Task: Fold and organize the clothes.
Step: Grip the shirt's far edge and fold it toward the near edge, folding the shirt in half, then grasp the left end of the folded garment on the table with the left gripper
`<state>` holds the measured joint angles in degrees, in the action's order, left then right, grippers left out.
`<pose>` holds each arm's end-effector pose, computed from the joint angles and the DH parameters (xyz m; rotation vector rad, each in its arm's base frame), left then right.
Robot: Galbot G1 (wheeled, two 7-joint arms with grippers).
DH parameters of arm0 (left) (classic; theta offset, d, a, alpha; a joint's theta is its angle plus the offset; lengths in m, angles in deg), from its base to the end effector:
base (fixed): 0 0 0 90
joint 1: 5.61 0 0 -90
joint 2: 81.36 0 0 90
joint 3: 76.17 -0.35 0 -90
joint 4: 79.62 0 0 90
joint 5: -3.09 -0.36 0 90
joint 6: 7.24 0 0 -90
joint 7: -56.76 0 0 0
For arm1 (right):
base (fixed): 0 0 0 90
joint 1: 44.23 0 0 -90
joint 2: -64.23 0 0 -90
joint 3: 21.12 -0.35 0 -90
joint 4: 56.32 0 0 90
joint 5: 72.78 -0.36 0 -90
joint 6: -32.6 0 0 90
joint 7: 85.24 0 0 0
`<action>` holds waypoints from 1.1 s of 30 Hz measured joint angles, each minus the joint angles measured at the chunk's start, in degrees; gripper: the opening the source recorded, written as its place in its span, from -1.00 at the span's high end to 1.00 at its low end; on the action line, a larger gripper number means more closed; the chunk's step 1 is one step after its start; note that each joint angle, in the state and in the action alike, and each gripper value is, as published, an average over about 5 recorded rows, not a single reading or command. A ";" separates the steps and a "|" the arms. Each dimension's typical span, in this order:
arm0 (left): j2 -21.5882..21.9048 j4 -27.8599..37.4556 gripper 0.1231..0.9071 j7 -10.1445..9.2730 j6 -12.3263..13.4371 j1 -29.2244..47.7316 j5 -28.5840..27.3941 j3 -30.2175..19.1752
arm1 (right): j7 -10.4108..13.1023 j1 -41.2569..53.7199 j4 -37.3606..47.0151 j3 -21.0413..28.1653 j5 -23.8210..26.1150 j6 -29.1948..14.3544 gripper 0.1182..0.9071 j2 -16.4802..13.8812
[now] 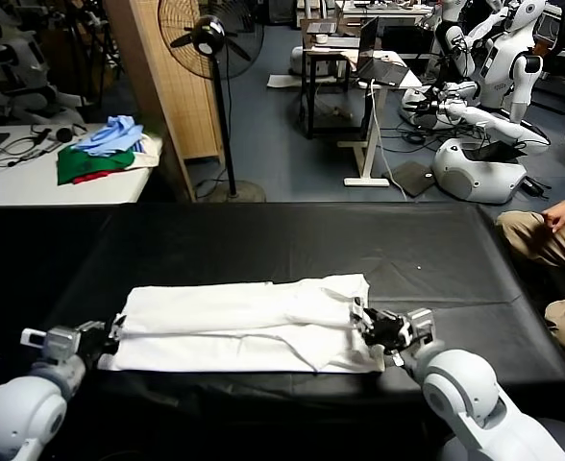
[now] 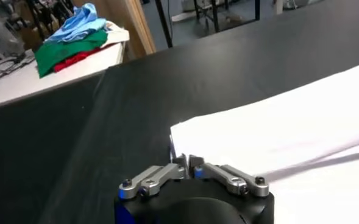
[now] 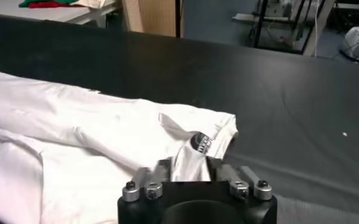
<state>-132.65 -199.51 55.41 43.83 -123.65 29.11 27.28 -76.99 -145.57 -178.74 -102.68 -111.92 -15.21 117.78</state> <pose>0.2267 0.1633 -0.2201 -0.0461 -2.5206 -0.3807 0.2647 -0.0574 -0.2089 0.4362 -2.5535 0.1033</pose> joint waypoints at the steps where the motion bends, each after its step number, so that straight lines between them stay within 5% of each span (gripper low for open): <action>1: -0.13 -0.36 -0.06 0.08 -0.06 -0.08 0.11 0.33 | 0.32 0.10 -0.03 -0.70 -0.35 0.00 -0.66 0.24; 5: -0.66 -0.91 -0.55 -0.35 -0.56 0.88 1.62 1.64 | 1.78 1.64 1.25 -1.79 0.58 0.00 -0.72 1.87; 8: -0.90 -0.09 -0.70 -1.81 -0.80 2.87 4.36 1.63 | 2.17 4.20 4.13 -0.81 3.36 -0.57 -0.72 4.00; 14: -2.33 3.98 -0.72 -4.27 -0.20 8.55 11.95 -0.77 | 2.17 10.38 12.53 2.97 8.42 -4.13 -0.72 9.02; 28: -6.00 15.25 -0.72 -4.47 0.65 17.99 18.37 -5.27 | 2.35 14.67 23.17 5.01 11.67 -7.76 -0.72 16.10; 33: -6.32 17.64 -0.47 -4.28 0.87 18.77 18.46 -5.42 | 2.35 14.63 24.45 5.42 12.99 -8.57 -0.33 17.91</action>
<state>-138.97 -181.88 51.13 44.70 -104.87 47.57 21.86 -74.64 -130.94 -154.30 -97.26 -98.93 -23.77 135.69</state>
